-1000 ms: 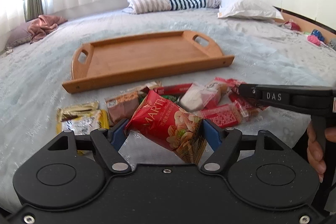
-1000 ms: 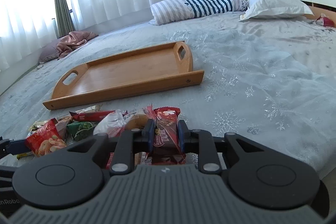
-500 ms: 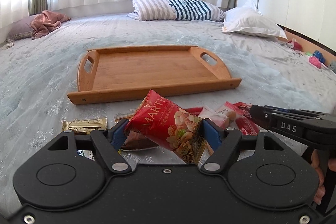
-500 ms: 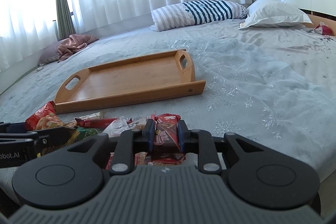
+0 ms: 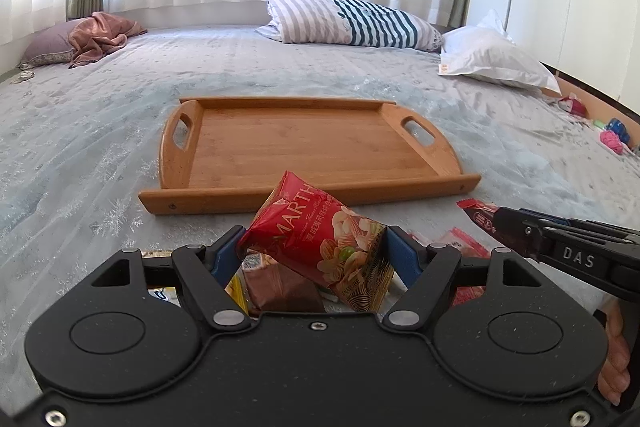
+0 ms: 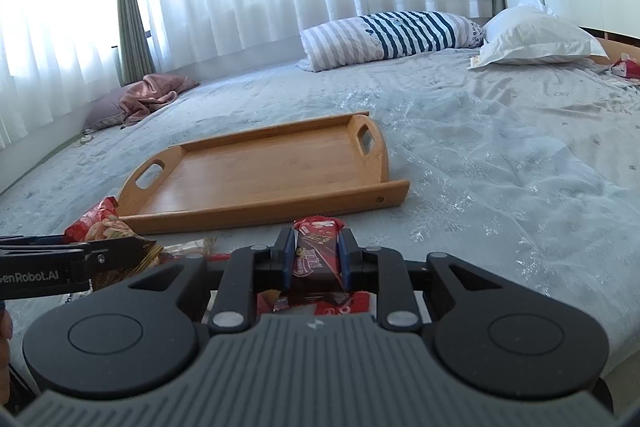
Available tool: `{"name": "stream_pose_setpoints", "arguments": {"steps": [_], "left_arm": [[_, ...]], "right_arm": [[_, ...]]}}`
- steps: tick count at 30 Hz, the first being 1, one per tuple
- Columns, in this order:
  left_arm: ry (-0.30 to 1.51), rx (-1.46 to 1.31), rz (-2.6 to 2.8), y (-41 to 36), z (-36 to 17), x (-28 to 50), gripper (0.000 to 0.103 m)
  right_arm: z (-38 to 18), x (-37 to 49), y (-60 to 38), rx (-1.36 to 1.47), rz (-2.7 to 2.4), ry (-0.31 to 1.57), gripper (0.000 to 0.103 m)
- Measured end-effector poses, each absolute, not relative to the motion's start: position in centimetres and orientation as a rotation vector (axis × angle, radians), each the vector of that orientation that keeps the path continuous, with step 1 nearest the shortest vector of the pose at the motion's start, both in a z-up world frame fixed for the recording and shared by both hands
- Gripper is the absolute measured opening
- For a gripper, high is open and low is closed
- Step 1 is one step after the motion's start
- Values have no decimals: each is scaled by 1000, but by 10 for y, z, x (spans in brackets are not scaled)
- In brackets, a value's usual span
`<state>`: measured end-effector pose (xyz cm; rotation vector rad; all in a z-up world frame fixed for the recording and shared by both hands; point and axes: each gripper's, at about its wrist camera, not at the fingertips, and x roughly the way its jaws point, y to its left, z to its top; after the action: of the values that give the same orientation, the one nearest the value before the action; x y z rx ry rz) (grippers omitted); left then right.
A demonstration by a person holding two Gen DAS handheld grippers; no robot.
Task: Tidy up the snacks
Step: 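Carry the nut bag and chocolate bar over the wooden tray with both tools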
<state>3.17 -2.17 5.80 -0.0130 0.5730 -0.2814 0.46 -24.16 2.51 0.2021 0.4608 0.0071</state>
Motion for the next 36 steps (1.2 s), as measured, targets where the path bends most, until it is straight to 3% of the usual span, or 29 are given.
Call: {"name": "stream_pose_setpoints", "arguments": {"steps": [24, 36], "left_arm": [[579, -53, -280, -25, 72, 72, 73], [695, -111, -350, -31, 87, 148, 73]], "right_arm": [[47, 28, -243, 210, 73, 410, 27], [67, 100, -256, 169, 98, 430, 27]]}}
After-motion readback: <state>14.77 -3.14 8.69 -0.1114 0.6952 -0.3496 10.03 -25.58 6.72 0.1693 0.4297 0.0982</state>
